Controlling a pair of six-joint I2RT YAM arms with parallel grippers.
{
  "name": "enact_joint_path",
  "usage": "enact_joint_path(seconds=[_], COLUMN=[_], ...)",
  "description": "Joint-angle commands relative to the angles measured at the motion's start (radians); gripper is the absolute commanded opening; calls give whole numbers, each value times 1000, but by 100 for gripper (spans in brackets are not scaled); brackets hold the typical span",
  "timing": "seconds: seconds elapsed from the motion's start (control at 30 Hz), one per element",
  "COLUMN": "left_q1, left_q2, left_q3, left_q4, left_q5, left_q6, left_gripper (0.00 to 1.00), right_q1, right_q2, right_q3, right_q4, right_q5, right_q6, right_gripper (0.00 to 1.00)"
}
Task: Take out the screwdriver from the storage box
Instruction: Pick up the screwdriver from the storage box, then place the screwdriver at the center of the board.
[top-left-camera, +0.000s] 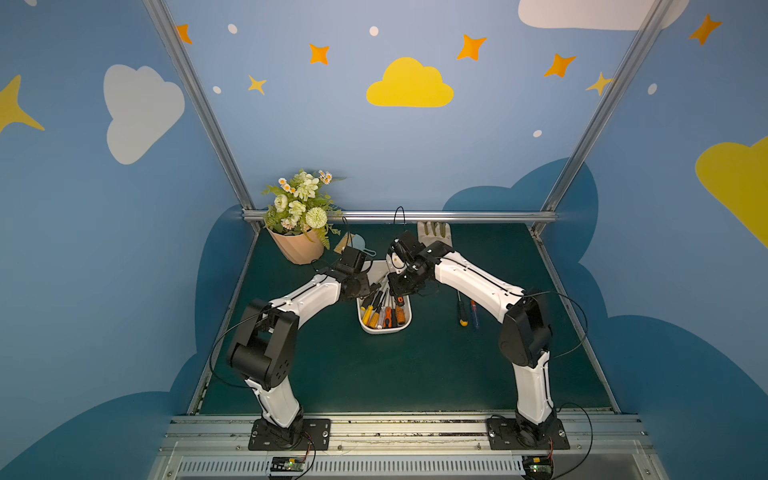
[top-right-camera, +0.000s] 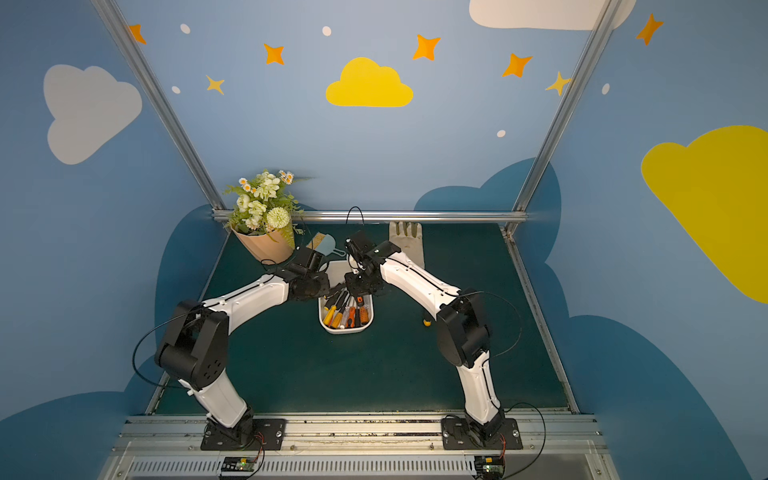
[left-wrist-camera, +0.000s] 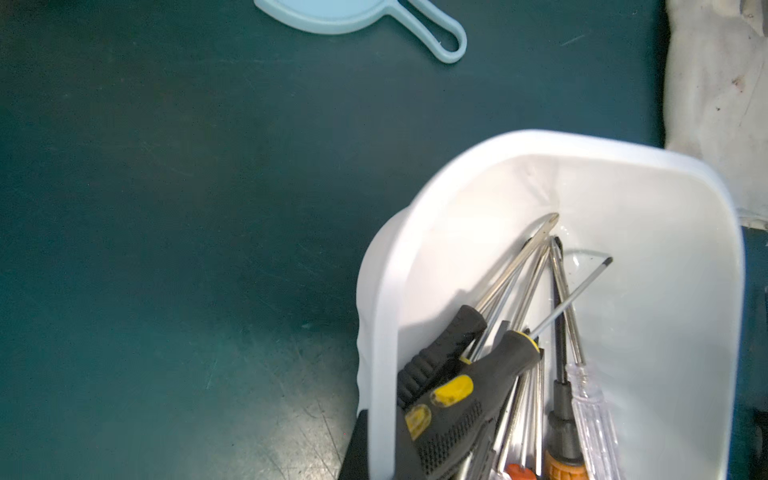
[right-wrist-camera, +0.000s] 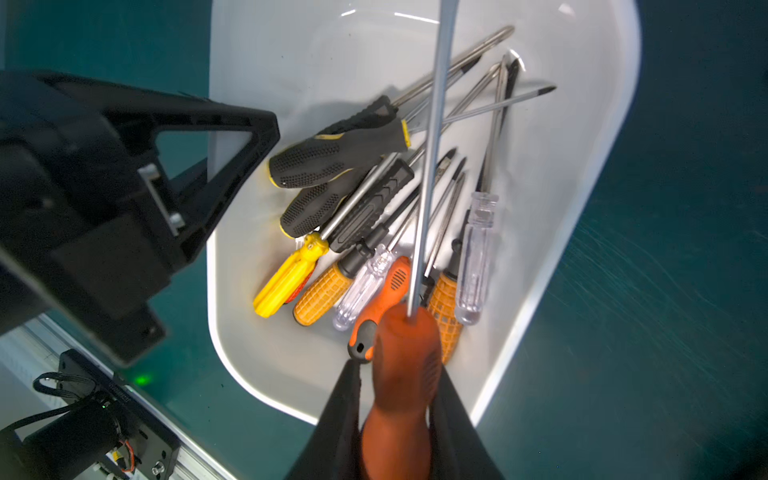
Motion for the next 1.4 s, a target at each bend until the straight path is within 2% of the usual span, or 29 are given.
enact_joint_path(seconds=[0.0,0.57,0.83,1.37], left_q1=[-2,-3,-3,-3], left_q2=[-21,-18,-11,-1], left_q3=[42,40,41,44], left_q4=[32,40,40,40], left_q5=[9,24,32,44], left_q6=[-9,-5,-5,-3], left_gripper=[2,2,2,2], right_q1=[-37,-373,-504,-568], right_q2=[-76,-309,-351,-277], right_q3=[-48,-375,-484,-576], right_q4=[-3,-63,-63,-37], right_q5=[33,97,104,147], right_q6=[-19,-82,-110,-130], right_gripper=[0,0,0,0])
